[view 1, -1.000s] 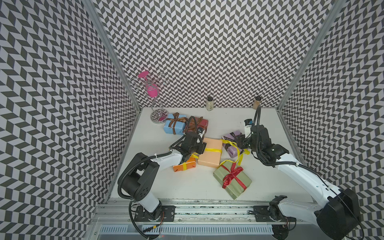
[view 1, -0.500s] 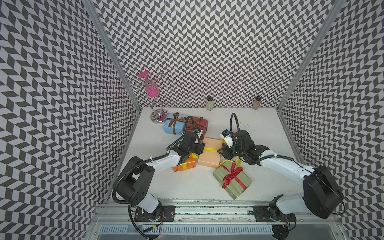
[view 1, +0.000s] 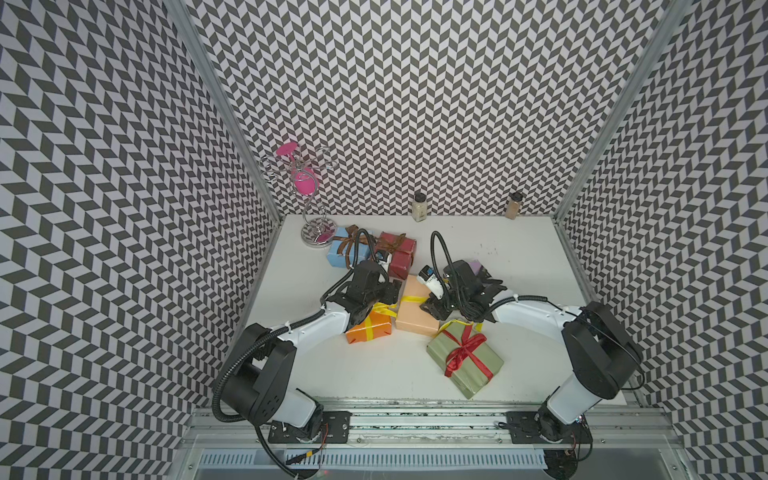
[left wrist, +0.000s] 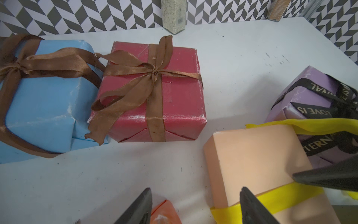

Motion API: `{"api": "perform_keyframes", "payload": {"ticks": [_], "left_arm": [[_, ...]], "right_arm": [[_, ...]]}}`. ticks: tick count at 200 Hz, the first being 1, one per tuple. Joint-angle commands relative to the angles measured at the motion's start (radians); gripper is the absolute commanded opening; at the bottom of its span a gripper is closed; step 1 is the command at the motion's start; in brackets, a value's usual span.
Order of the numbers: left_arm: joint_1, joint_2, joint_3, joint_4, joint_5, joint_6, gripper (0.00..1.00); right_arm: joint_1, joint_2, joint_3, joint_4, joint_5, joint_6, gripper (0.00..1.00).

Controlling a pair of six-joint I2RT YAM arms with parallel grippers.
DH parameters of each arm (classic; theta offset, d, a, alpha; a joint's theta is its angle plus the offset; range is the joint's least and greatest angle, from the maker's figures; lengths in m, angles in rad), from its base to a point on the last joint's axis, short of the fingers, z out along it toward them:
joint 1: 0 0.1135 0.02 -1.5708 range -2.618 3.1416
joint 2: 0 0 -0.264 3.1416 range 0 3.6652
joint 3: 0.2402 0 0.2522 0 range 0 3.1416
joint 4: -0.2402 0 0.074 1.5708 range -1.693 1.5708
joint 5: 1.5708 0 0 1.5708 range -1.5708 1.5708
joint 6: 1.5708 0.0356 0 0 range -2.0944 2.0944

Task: Untie the ribbon bows on the gift boxes
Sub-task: Pull the ribbon from the gift box.

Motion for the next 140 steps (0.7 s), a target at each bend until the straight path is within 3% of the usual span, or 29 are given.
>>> {"api": "perform_keyframes", "payload": {"ticks": [1, 56, 140], "left_arm": [[0.009, -0.027, -0.019, 0.028, 0.021, -0.008, 0.72], [0.013, -0.044, -0.035, 0.039, 0.021, 0.002, 0.71], [0.018, -0.071, -0.048, 0.047, 0.004, 0.005, 0.71]], "right_arm": [[0.006, 0.02, 0.024, 0.006, 0.041, -0.066, 0.53], [0.006, 0.082, 0.051, -0.032, 0.031, -0.087, 0.5], [0.019, 0.13, 0.056, -0.116, -0.01, -0.075, 0.3]]}}
